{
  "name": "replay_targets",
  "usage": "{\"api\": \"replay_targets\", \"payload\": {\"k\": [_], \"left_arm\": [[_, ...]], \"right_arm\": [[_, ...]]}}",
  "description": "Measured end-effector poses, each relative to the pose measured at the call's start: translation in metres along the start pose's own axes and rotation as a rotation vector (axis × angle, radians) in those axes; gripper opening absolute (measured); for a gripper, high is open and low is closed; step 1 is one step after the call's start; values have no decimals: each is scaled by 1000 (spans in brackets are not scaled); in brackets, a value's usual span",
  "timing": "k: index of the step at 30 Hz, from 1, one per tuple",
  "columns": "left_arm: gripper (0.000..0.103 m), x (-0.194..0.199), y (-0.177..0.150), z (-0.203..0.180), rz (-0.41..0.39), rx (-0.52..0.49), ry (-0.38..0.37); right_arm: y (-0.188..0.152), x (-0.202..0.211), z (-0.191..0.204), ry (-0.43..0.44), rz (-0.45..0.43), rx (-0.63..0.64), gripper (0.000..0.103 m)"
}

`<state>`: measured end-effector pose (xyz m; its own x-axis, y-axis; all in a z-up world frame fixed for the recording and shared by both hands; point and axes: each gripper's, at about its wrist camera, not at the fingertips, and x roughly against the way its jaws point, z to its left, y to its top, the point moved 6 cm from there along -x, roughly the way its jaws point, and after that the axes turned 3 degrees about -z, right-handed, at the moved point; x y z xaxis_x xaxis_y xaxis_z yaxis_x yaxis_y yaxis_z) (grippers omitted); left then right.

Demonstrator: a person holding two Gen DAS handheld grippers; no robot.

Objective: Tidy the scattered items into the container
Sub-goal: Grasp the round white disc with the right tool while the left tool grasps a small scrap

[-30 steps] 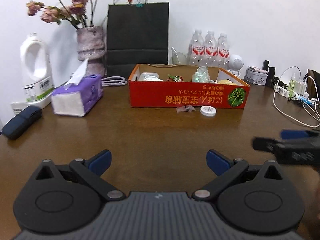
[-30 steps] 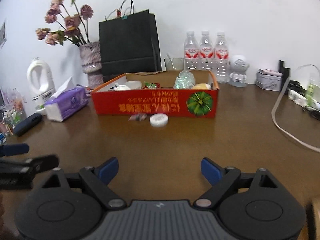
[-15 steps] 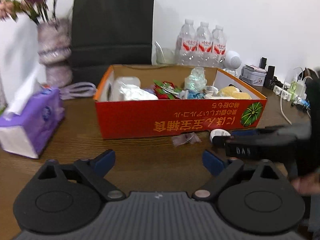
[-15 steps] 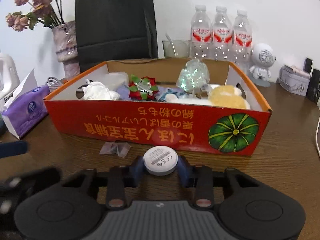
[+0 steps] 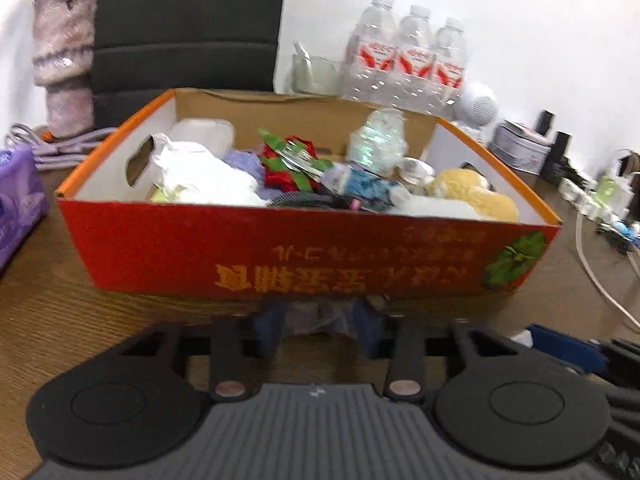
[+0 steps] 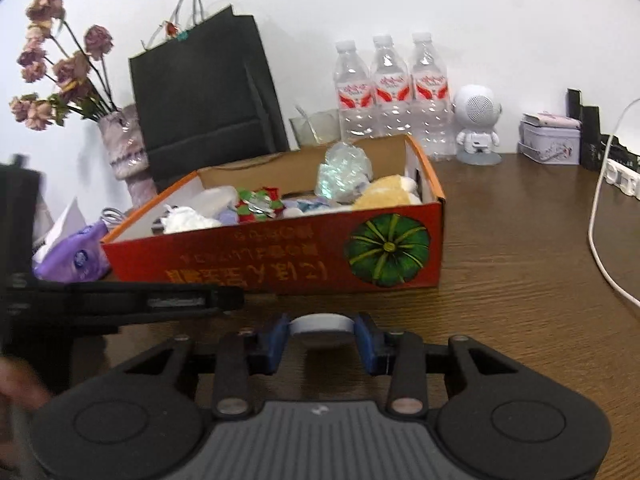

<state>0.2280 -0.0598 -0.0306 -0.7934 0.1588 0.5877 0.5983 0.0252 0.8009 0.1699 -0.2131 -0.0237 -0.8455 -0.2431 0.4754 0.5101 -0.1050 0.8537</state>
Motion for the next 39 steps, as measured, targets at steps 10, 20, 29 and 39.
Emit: {"api": "replay_targets", "payload": {"k": [10, 20, 29, 39], "left_arm": [[25, 17, -16, -8, -21, -80, 9], [22, 89, -58, 9, -45, 0, 52], [22, 169, -66, 29, -210, 53, 169], [23, 236, -90, -8, -388, -66, 18]], "right_arm": [[-5, -1, 11, 20, 17, 28, 26], [-11, -22, 24, 6, 92, 92, 51], [-14, -9, 44, -12, 78, 158, 37], [-43, 150, 65, 43, -166, 116, 37]]}}
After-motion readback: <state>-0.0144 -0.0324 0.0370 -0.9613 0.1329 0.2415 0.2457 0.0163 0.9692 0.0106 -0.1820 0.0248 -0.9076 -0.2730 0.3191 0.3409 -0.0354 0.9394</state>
